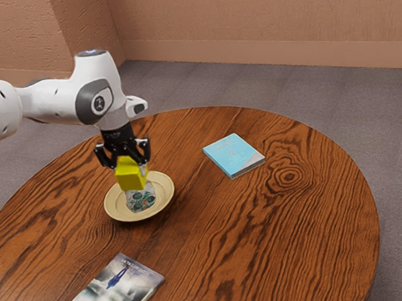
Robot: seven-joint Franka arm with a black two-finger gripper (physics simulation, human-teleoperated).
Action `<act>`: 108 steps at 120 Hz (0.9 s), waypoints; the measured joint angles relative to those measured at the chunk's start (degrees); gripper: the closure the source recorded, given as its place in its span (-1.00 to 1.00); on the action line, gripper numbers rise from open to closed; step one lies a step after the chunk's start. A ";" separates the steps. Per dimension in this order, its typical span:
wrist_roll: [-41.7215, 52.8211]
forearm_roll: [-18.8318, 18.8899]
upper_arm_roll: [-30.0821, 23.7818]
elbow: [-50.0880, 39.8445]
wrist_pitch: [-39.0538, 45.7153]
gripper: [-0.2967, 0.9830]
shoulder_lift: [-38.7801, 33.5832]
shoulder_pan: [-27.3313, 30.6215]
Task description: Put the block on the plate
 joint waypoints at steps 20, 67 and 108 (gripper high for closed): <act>0.44 -0.03 0.11 2.07 1.34 -0.02 3.05 0.01; 1.32 -0.17 0.11 4.23 3.22 -0.02 9.06 0.34; 2.32 -0.38 0.12 4.03 4.46 -0.30 9.56 1.08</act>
